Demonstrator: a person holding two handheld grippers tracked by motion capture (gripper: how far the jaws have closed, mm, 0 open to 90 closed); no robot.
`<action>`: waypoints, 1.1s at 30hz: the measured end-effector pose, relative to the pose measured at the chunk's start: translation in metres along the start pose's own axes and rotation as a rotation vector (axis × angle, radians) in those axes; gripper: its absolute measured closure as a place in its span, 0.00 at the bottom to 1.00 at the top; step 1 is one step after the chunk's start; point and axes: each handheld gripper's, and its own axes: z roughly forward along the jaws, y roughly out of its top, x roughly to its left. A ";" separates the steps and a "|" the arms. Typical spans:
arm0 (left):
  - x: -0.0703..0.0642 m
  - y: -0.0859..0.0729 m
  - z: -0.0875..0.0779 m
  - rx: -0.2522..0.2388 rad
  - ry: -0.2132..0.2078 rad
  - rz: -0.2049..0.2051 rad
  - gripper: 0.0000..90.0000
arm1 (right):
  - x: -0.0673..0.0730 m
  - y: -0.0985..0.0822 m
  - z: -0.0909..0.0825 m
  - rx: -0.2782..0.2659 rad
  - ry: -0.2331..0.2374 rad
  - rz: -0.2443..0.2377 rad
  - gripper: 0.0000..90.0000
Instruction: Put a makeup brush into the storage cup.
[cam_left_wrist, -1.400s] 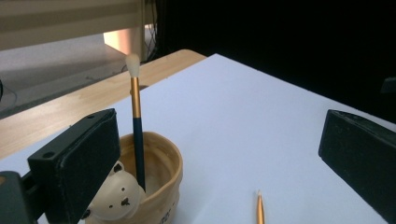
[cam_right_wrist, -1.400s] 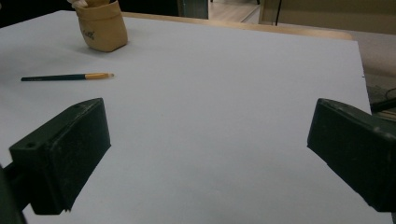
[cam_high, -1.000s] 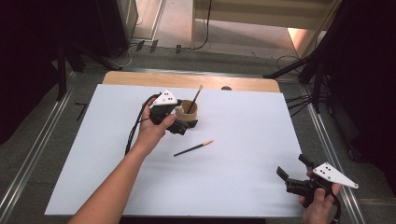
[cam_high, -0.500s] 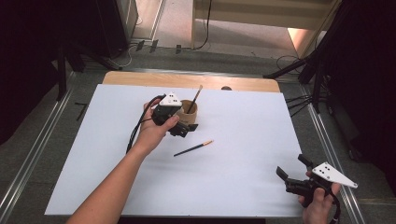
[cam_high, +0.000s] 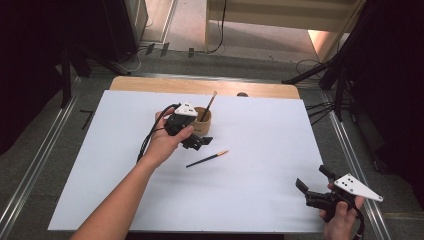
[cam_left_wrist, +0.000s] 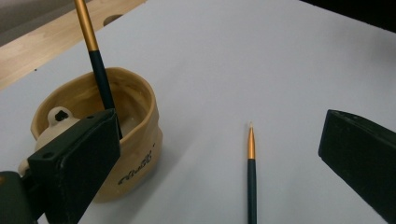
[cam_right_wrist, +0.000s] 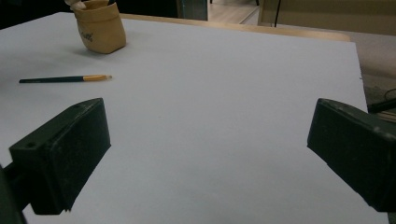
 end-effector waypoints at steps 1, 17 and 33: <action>0.000 0.000 0.000 0.007 -0.002 0.000 0.00 | 0.000 0.000 0.000 0.000 0.000 -0.001 0.00; -0.011 0.003 0.021 0.194 -0.027 0.049 0.00 | 0.001 0.000 0.001 0.004 0.003 0.000 0.00; -0.023 0.004 0.040 0.342 -0.030 0.094 0.00 | 0.000 0.000 0.001 0.002 0.000 -0.005 0.00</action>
